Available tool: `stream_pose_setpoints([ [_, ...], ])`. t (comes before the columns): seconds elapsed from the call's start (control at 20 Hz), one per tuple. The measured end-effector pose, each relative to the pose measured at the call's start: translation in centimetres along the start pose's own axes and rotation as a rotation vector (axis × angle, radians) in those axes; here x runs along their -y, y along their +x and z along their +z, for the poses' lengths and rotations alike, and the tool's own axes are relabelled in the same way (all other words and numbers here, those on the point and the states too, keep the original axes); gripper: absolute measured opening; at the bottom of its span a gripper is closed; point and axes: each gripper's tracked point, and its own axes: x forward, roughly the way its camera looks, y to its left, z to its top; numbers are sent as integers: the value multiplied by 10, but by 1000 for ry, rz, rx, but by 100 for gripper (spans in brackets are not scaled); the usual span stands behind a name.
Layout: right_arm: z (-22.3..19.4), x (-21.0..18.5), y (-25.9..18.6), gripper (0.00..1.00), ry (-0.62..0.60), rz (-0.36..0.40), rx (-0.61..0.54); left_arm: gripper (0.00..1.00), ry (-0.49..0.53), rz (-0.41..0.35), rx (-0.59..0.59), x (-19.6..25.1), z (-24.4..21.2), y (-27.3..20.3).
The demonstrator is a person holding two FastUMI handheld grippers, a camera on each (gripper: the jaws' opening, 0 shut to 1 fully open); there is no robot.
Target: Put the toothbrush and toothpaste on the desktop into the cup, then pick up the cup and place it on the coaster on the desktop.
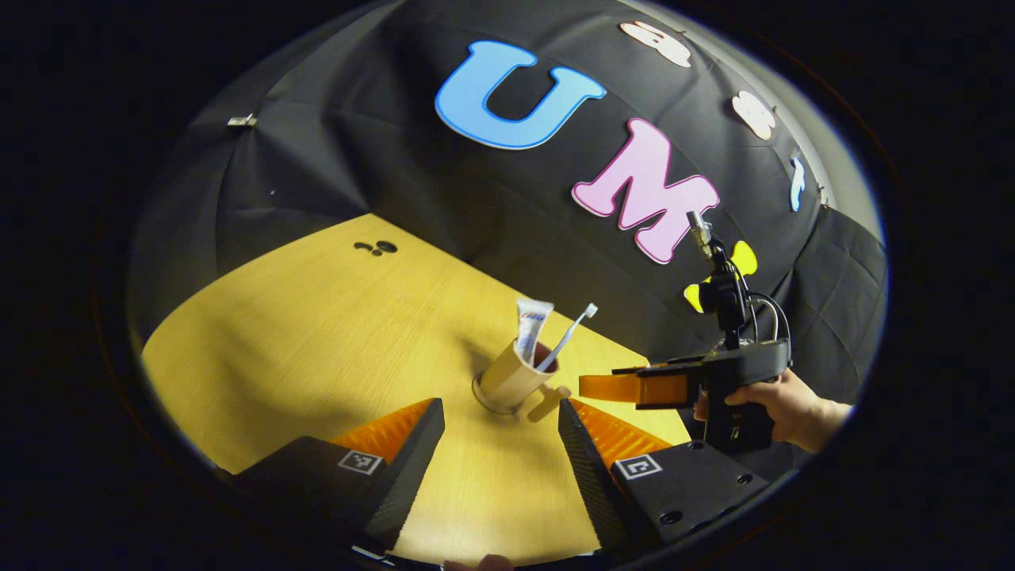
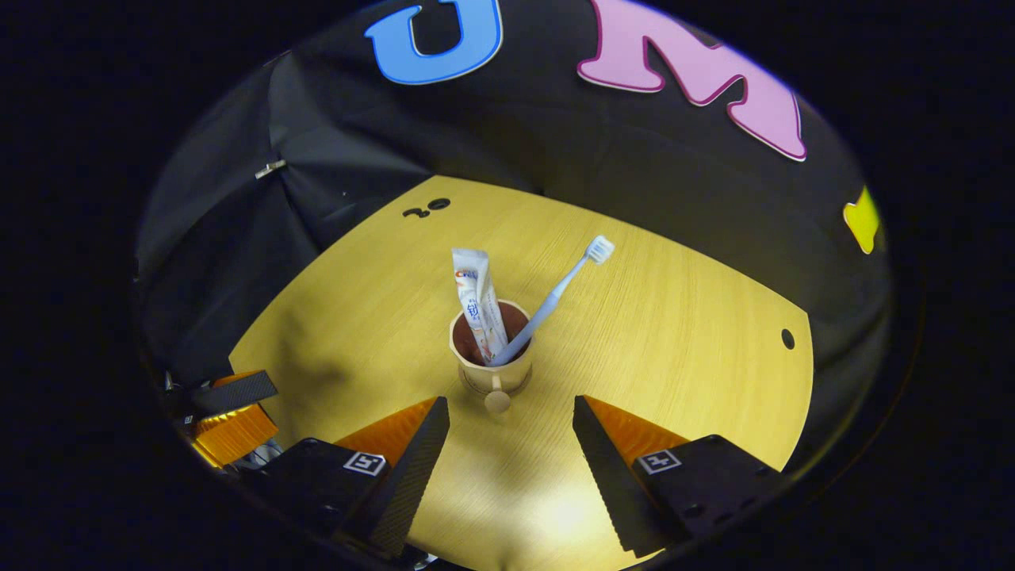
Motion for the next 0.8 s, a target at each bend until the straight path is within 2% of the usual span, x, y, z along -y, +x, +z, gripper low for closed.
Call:
stream_pose_setpoints([
  [0.25,20,14,-57,97,9,-41,182,91,101,-62,25,46,29,-2],
  [0.55,34,21,-125,97,3,-81,391,90,162,-122,43,89,44,-10],
  [0.8,32,24,-165,97,11,-116,497,91,222,-149,68,104,54,-24],
])
